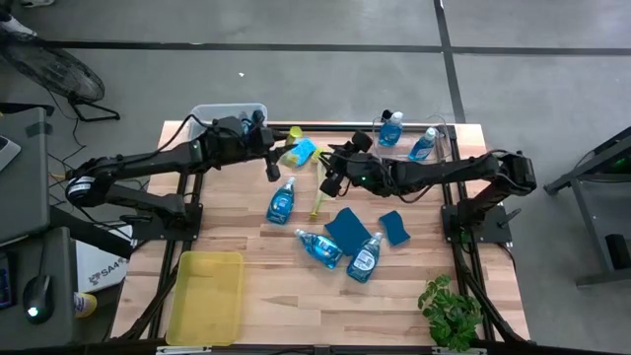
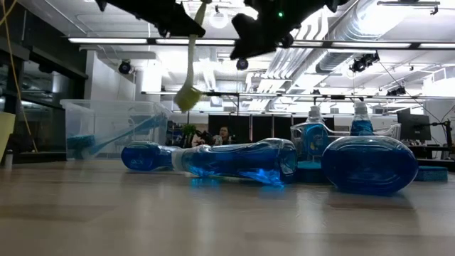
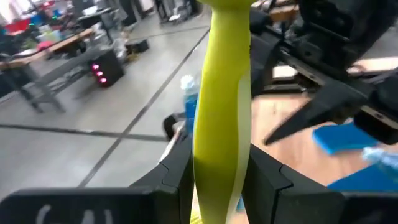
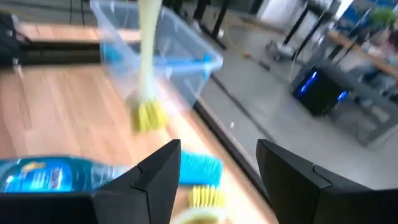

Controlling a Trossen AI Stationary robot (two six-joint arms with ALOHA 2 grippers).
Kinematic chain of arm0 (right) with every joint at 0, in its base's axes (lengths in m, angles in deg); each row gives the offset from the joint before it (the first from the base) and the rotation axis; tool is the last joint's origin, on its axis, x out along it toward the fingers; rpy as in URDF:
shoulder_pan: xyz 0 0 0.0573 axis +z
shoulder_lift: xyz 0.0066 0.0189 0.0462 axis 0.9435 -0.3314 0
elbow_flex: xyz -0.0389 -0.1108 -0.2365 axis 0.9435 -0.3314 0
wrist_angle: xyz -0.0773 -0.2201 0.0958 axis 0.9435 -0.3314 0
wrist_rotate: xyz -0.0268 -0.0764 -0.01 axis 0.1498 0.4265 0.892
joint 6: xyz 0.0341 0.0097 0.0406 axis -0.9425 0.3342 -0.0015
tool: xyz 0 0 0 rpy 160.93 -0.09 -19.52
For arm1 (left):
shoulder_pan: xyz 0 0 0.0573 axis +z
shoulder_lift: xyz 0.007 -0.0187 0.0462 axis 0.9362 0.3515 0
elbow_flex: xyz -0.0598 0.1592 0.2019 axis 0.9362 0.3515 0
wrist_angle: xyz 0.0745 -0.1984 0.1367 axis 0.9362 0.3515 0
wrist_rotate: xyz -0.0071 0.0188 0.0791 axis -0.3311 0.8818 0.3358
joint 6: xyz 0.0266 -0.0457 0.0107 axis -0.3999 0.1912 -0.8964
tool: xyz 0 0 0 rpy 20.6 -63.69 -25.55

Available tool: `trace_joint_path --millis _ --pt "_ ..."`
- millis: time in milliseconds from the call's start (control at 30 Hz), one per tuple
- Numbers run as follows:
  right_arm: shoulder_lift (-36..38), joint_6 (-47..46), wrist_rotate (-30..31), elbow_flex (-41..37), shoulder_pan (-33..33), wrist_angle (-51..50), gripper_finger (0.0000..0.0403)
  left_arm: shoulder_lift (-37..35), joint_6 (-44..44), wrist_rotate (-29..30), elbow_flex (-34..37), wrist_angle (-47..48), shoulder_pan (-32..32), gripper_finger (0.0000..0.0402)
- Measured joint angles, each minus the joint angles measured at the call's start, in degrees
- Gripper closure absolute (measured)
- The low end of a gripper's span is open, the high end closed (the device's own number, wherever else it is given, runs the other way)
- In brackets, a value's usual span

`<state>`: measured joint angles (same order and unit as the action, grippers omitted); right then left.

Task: Pick & Place Kitchen Sink Supplies
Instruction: Put the bottom yellow and green dish brush into the white transparent bin

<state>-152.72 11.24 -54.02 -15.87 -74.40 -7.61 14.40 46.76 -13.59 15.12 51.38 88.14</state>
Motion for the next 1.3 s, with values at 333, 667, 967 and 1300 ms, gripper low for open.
trace_joint_path --millis 333,667,967,1300 --pt "-0.1 -8.0 -1.9 -0.4 0.0 -11.0 0.0198 0.0 -3.6 19.8 -9.5 18.8 0.0 0.0309" --pt "-0.2 -8.2 -2.5 -9.7 0.0 1.1 0.0198 0.0 -4.7 33.3 -16.6 30.2 0.1 0.0309" --pt "-0.2 -9.7 -6.1 -16.3 0.0 10.0 0.0199 1.4 -1.7 36.7 -16.8 35.6 7.5 0.0309" --pt "-0.2 -10.9 -6.3 -18.2 0.0 12.0 0.0199 7.6 -1.4 34.9 -16.8 40.0 16.3 0.0309"
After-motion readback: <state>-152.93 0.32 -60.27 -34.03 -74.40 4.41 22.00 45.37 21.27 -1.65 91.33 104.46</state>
